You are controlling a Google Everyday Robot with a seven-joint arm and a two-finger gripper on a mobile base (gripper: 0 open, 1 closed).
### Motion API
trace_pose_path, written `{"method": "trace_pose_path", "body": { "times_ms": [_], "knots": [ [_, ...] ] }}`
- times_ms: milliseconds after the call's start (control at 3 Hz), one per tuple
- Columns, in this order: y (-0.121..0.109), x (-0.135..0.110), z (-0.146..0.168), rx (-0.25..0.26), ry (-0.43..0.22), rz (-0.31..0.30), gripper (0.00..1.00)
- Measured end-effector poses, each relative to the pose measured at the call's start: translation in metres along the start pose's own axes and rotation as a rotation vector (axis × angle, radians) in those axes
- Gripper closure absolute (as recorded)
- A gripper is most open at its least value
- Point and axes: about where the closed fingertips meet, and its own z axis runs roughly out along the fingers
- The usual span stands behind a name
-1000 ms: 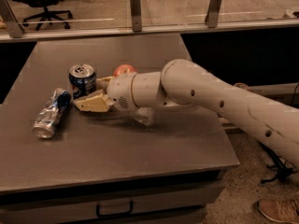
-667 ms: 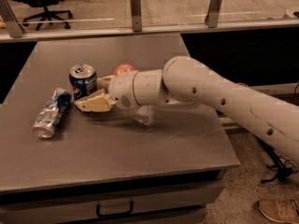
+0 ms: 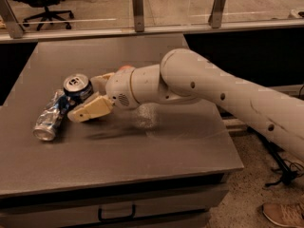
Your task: Move pepsi can near redbull can
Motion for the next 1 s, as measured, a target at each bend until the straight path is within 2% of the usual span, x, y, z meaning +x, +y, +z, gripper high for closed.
{"method": "trace_pose_path", "body": {
  "times_ms": [333,667,1000],
  "knots": [
    [0.001,-0.004,0.0,0.01,-0.015,0.007,0.0],
    [-0.001,-0.014,-0.005,0.029,-0.041,-0.011,0.0],
    [-0.01,-0.042,-0.016,0.075,-0.068,-0.083,0.0]
  ]
}}
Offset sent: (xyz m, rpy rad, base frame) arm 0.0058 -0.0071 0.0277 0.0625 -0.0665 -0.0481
